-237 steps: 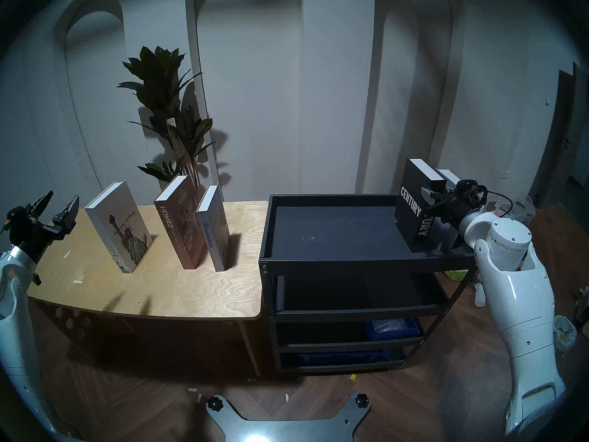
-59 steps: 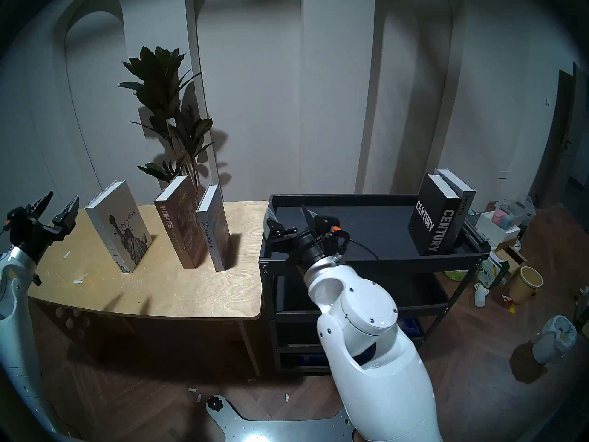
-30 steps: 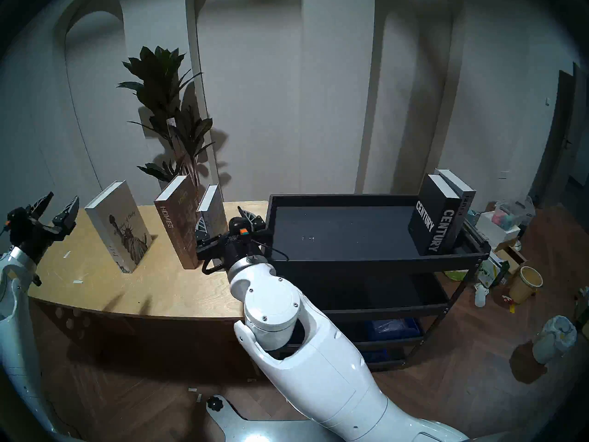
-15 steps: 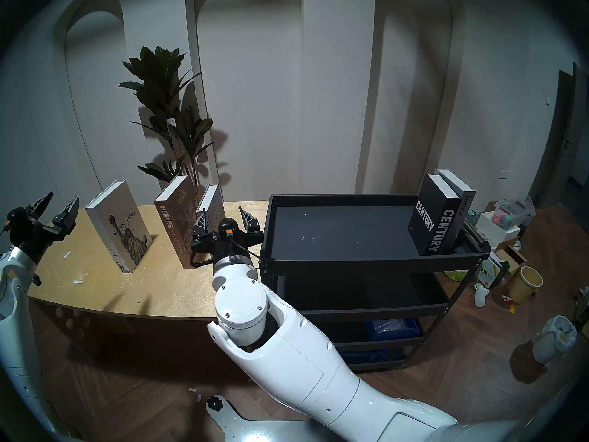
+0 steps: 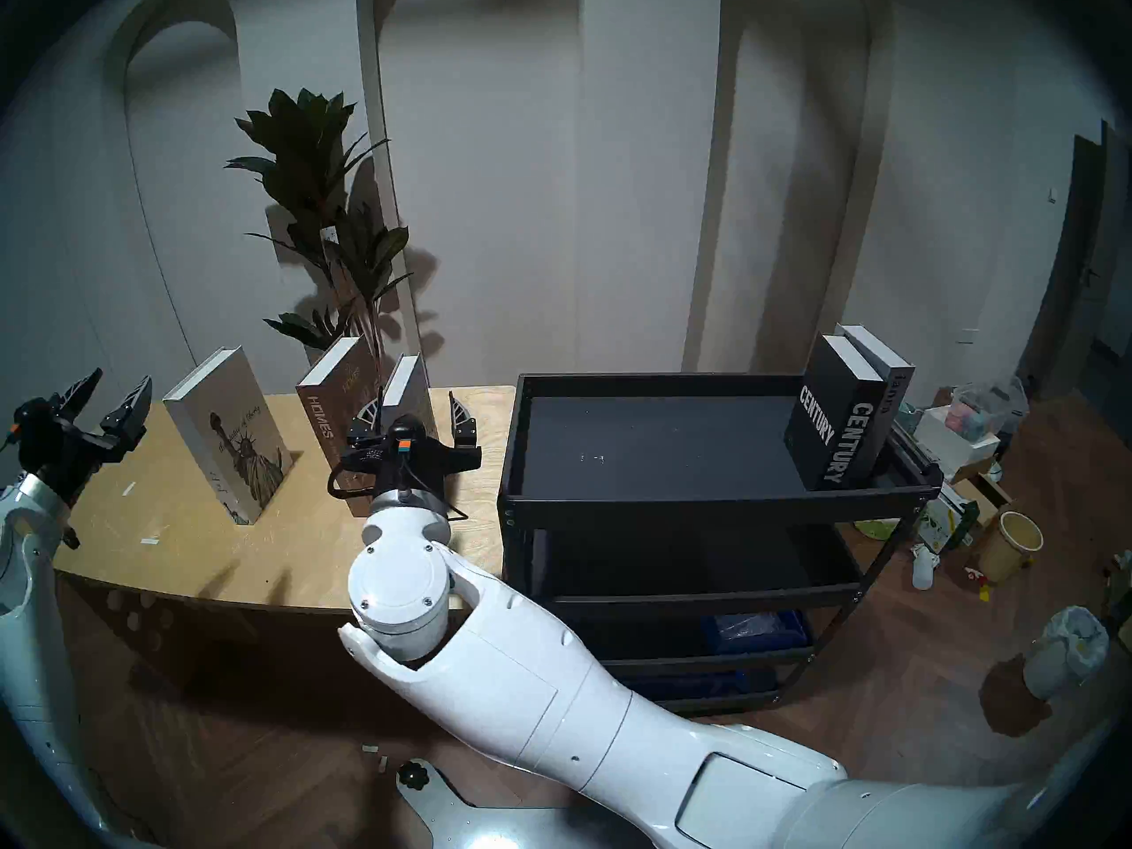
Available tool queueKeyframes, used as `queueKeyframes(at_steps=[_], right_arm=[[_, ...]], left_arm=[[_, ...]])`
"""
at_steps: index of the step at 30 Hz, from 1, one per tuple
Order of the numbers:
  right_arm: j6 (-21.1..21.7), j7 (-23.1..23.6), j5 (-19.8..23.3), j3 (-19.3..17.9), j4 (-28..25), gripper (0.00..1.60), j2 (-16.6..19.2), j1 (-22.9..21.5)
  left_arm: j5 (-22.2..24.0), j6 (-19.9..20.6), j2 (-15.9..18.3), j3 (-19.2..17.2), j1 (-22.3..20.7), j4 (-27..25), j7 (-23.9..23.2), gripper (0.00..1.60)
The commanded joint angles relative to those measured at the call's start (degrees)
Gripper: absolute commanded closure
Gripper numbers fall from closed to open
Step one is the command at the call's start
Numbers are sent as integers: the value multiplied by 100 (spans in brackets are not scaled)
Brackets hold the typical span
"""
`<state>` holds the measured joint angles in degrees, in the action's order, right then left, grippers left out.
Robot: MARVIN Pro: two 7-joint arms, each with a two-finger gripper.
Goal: Move the books from the display table onto the shelf, standing them upright with spines facing out and tallest at one end
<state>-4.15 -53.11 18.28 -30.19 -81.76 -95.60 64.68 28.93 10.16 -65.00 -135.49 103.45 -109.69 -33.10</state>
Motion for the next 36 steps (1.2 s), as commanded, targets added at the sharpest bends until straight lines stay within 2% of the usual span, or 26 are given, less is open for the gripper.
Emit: queueKeyframes(at_steps=[1,8,14,18,23,27,33,36], right_arm=[[-450,-685,69,251,452,0,-630,-581],[-739,-1138,86,298,1023,0,-980,-851],[-765,-975,124,221,1298,0,-1155,-1061],[-428,-762,460,70,1095,0,-1125,-1108],[164,-427,831,-76,720,0,-787,-1177],[437,-173,1028,-154,603,0,-598,-1241],[586,74,1181,-197,750,0,-536,-1322],[590,314,1269,-175,1066,0,-557,-1404]], left_arm=[[-5,-32,44,-27,-37,-87,-5,0],[-8,-34,43,-28,-36,-91,-5,0],[-8,-35,43,-28,-36,-92,-4,0],[-9,-36,43,-28,-35,-93,-4,0],[-10,-37,42,-29,-34,-96,-3,0],[-12,-38,42,-29,-33,-98,-3,0],[-13,-40,41,-30,-32,-100,-2,0],[-14,-40,41,-30,-32,-101,-1,0]])
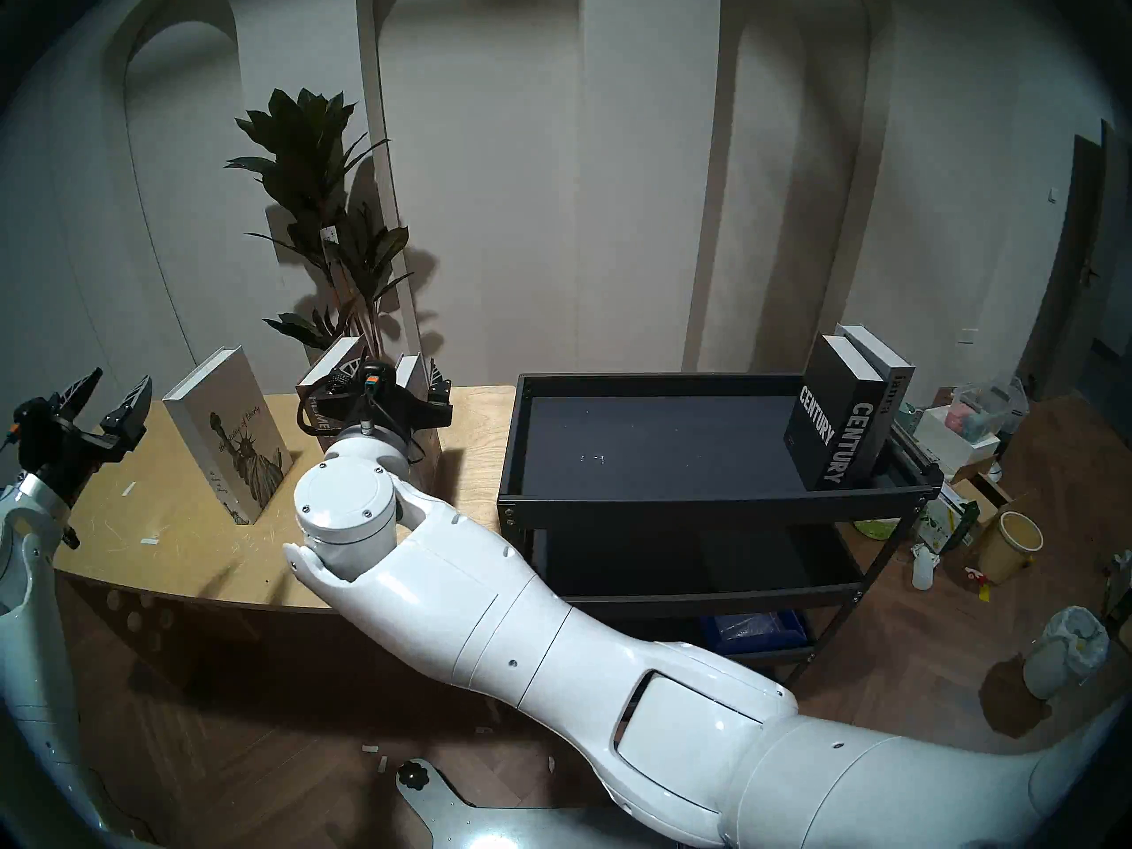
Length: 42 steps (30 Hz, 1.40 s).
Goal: Move the books from the display table onto the shelf, standing them upright with spines facing out and tallest at one end
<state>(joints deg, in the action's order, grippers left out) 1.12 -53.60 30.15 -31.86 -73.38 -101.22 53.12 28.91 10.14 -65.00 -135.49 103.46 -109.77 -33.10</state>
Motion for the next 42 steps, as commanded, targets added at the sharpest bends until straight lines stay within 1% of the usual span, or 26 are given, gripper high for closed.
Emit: queueKeyframes(at_steps=[1,3,5,20,26,38,42], right_arm=[[40,392,76,5,305,0,-15,-267],[10,426,84,7,397,0,-46,-284],[-63,512,82,38,601,0,-130,-344],[-238,604,74,151,1129,0,-439,-499],[-358,670,85,193,1497,0,-526,-507],[-449,778,99,229,1998,0,-684,-623],[-479,765,97,225,2086,0,-690,-611]], left_arm=[[-11,-38,41,-29,-33,-93,-1,0],[-11,-38,41,-29,-33,-93,-1,0],[-11,-38,41,-29,-33,-92,-2,0],[-10,-36,41,-29,-34,-91,-3,0],[-11,-38,41,-29,-34,-92,-2,0],[-11,-37,41,-29,-34,-92,-2,0],[-11,-38,41,-29,-34,-92,-2,0]])
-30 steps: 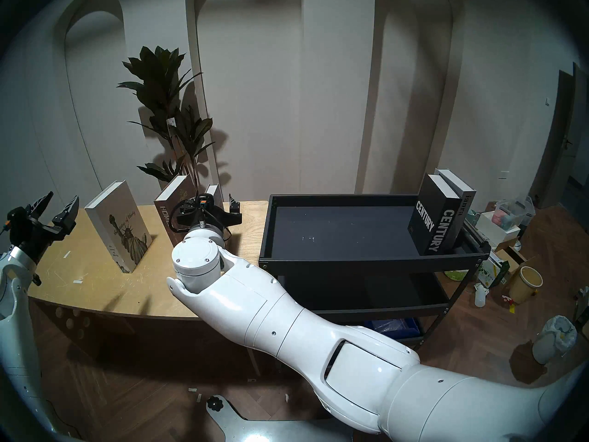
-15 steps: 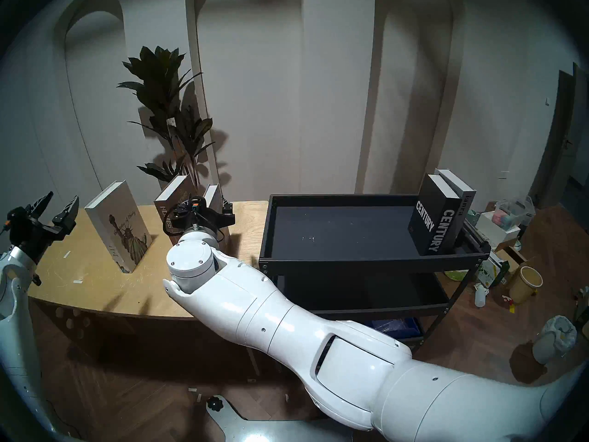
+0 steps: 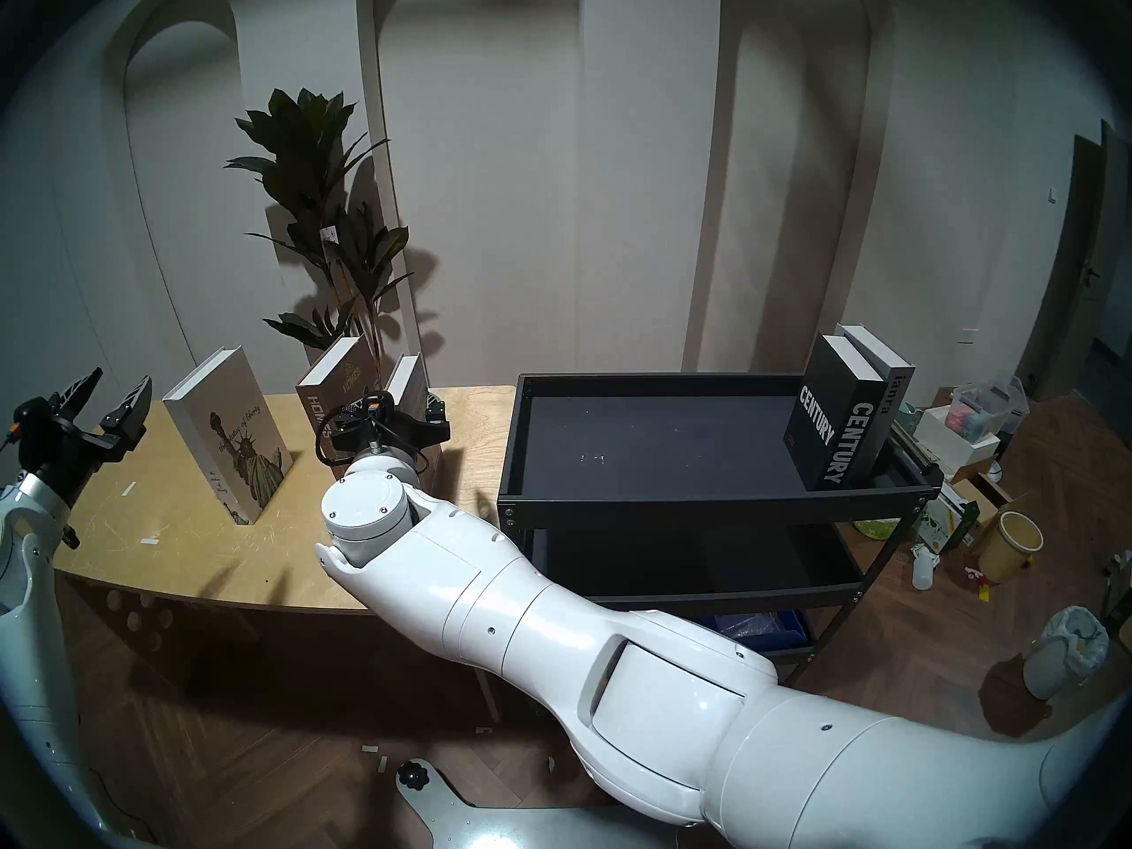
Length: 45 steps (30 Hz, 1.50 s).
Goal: Move the books from the display table onto the shelf, standing them upright with spines facing out and tallest at one end
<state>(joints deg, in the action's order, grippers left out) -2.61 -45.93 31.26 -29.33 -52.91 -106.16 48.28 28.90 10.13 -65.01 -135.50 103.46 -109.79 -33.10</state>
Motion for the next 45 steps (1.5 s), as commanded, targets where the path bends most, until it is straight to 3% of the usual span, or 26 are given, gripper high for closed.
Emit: queueKeyframes(at_steps=[1,4,5,6,7,8,9,10,20,36,45], right_arm=[[-114,-2,-14,-29,53,0,-190,-124],[-136,-2,-13,-36,77,0,-178,-118],[-141,-2,-15,-36,77,8,-175,-116],[-150,-6,-32,-26,69,26,-163,-116],[-155,-10,-41,-22,53,83,-152,-112],[-155,-19,-46,-20,23,105,-136,-104],[-168,-25,-59,-13,-2,146,-119,-98],[-165,-28,-61,-13,-21,160,-109,-93],[-73,-251,-155,-29,-729,160,294,3],[-392,-598,-527,-260,-1764,160,760,-365],[-513,-960,-820,-479,-2469,160,1232,-400]], left_arm=[[-10,-37,41,-29,-33,-90,-2,0],[-10,-37,41,-29,-33,-90,-2,0],[-10,-37,41,-29,-33,-90,-2,0],[-10,-37,41,-29,-33,-90,-2,0],[-10,-37,41,-29,-33,-90,-2,0],[-10,-37,41,-29,-33,-90,-2,0],[-10,-37,41,-29,-33,-90,-2,0],[-11,-37,41,-29,-34,-90,-2,0],[-10,-36,41,-29,-34,-90,-2,0],[-3,-29,42,-25,-39,-77,-5,0],[0,-27,42,-24,-40,-71,-5,0]])
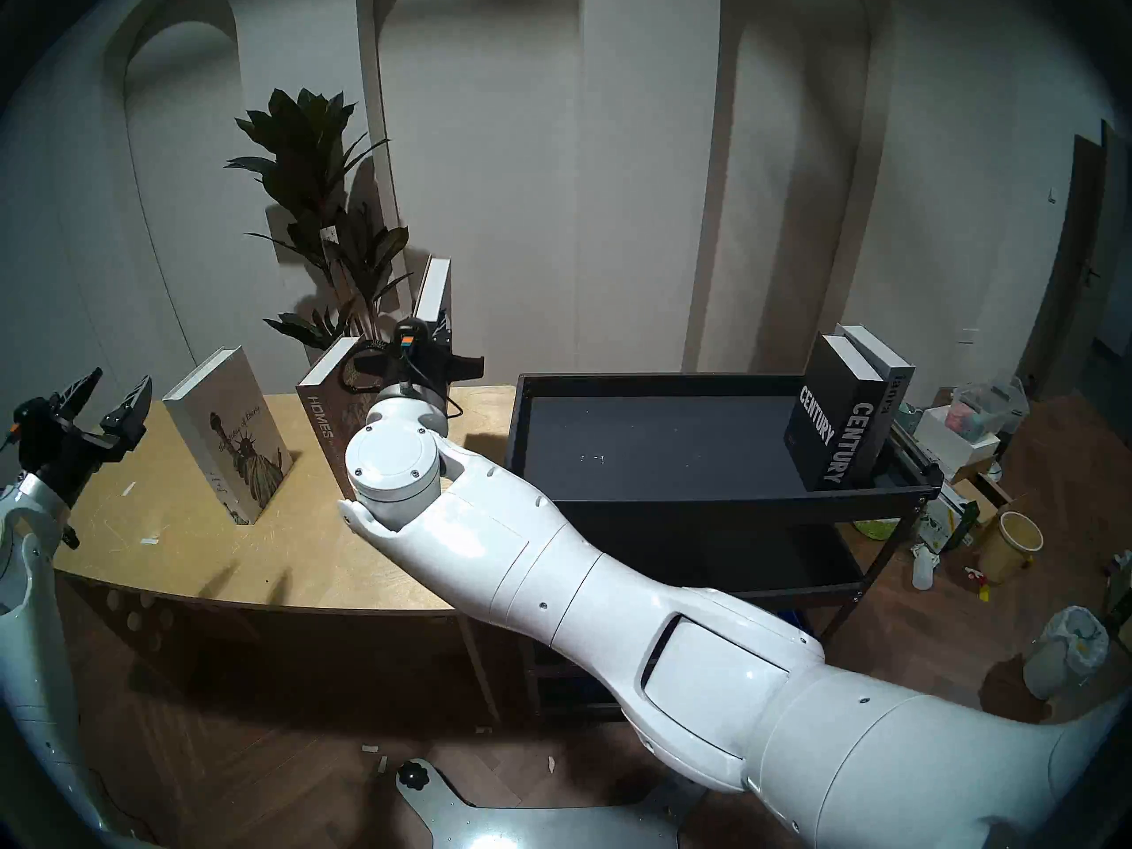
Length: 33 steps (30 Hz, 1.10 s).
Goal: Move the books from the display table onto the shelf, standing them upright with spines facing out and tallest at one end
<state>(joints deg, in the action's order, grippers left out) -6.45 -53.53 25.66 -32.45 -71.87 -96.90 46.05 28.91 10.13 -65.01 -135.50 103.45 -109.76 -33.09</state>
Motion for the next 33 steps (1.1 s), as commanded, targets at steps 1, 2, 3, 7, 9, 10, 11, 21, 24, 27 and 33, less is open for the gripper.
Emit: queueKeyframes(at_steps=[1,2,3,7,9,10,11,21,24,27,33], right_arm=[[-125,-237,-291,-188,-652,160,375,-164],[-121,-317,-341,-236,-797,160,518,-127],[-93,-366,-381,-252,-902,160,624,-100],[-46,-478,-434,-323,-1184,160,896,-1],[-34,-538,-463,-383,-1245,160,1038,39],[12,-576,-484,-422,-1368,160,1148,97],[35,-642,-505,-542,-1471,160,1249,181],[228,-796,-582,-916,-2109,160,1858,554],[318,-809,-576,-989,-2409,160,2151,721],[407,-825,-563,-1151,-2634,160,2354,878],[607,-790,-509,-1474,-3100,160,2795,1205]], left_arm=[[-1,-27,43,-23,-38,-74,-5,0],[0,-26,43,-22,-39,-72,-5,0],[0,-26,43,-22,-39,-71,-5,0],[0,-24,42,-22,-39,-70,-5,0],[1,-24,42,-21,-39,-69,-5,0],[1,-24,42,-21,-39,-68,-5,0],[1,-23,42,-21,-39,-67,-5,0],[2,-23,42,-20,-39,-64,-5,0],[2,-23,42,-20,-39,-65,-5,0],[2,-23,42,-20,-39,-64,-5,0],[3,-22,41,-20,-39,-62,-5,0]])
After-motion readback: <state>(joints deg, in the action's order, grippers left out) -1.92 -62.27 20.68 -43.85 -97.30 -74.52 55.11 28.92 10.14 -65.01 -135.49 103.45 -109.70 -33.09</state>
